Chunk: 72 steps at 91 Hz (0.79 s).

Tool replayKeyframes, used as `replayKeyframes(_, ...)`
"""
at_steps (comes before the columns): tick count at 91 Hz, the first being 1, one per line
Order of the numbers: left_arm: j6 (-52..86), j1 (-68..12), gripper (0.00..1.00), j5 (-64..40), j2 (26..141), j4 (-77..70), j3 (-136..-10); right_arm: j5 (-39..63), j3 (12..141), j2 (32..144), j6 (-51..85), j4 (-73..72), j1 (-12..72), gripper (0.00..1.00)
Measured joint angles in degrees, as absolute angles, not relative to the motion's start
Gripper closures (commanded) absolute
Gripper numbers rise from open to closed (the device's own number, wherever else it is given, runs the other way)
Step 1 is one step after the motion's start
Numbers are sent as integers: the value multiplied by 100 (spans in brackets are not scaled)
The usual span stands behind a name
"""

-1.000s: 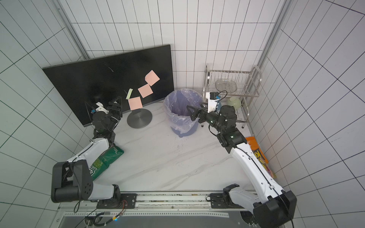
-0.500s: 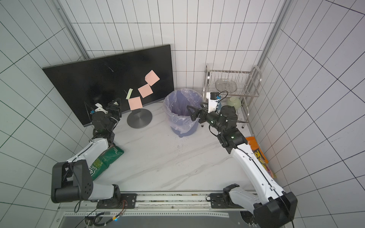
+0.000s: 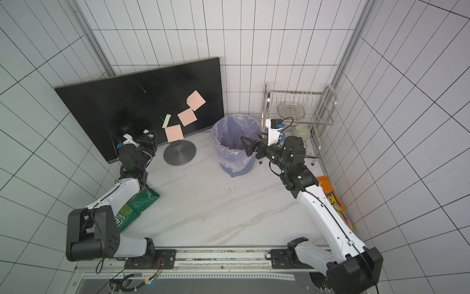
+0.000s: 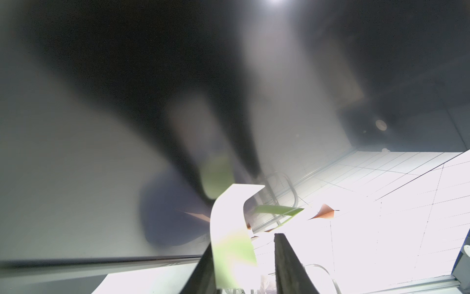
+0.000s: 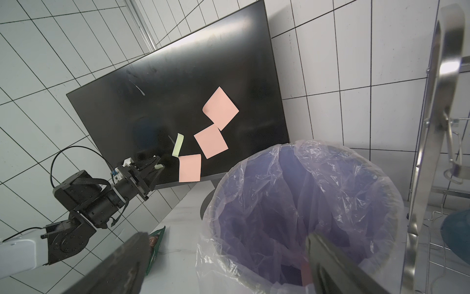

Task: Remove the sticky note from the monitor
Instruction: Tear off the sticky note from the monitor.

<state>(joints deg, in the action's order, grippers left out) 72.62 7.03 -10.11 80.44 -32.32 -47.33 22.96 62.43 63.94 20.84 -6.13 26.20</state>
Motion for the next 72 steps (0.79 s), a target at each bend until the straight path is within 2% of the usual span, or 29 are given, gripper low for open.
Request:
replayKeyframes(46, 7303, 725, 86, -1011, 8071, -3234, -4665, 2298, 6243, 6394, 2084, -607, 2620, 1)
replayKeyframes(61, 7312, 733, 97, -1022, 8071, -3238, -4652, 2298, 6243, 6394, 2084, -607, 2620, 1)
replayKeyframes(72, 7308, 740, 100, -1037, 8071, -3232, -4617, 2307, 6243, 6394, 2084, -607, 2620, 1)
